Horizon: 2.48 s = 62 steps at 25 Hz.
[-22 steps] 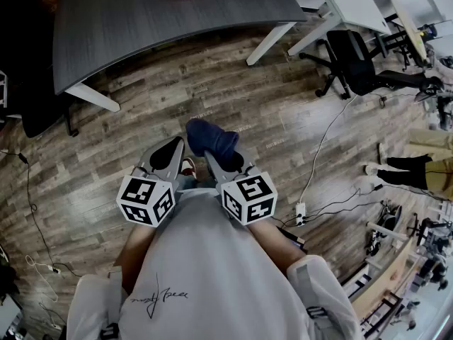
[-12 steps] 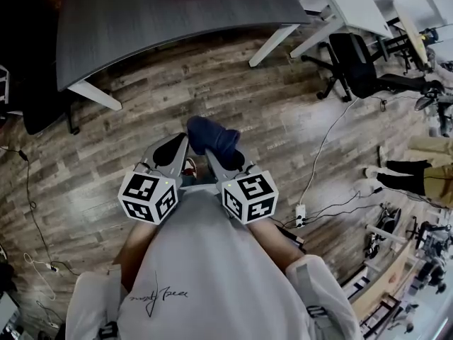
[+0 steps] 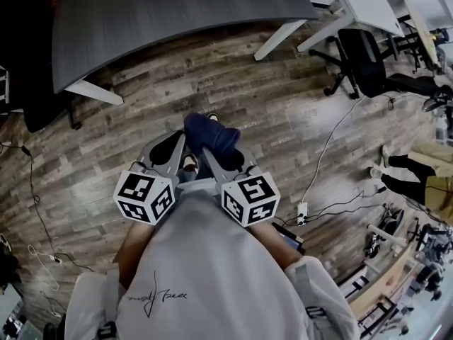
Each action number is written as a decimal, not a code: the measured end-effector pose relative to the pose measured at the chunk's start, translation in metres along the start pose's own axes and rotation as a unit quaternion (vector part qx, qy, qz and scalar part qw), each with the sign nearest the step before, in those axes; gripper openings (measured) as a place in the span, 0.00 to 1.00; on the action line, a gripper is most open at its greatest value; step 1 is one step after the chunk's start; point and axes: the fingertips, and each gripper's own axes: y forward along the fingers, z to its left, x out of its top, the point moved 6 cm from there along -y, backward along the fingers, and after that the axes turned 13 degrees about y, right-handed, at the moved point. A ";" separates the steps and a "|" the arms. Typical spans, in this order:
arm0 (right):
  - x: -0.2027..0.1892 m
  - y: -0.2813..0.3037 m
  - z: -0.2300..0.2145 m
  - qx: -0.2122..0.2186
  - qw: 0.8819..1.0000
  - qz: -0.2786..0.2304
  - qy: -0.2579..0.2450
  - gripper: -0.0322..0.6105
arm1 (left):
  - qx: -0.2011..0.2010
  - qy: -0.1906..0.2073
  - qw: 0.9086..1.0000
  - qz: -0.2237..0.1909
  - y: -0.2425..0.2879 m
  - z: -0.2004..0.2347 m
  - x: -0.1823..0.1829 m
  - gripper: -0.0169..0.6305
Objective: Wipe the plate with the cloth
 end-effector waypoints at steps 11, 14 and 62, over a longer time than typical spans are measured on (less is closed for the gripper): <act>0.090 0.043 -0.065 0.014 1.000 0.001 0.017 0.21 | 0.005 -0.008 1.000 0.019 0.087 0.026 0.052 0.03; 0.115 0.054 -0.082 0.023 1.000 0.000 0.015 0.21 | 0.012 0.001 1.000 0.025 0.111 0.031 0.070 0.03; 0.337 0.279 -0.150 0.055 0.998 0.030 -0.001 0.23 | 0.044 0.005 0.999 -0.011 0.296 0.247 0.229 0.04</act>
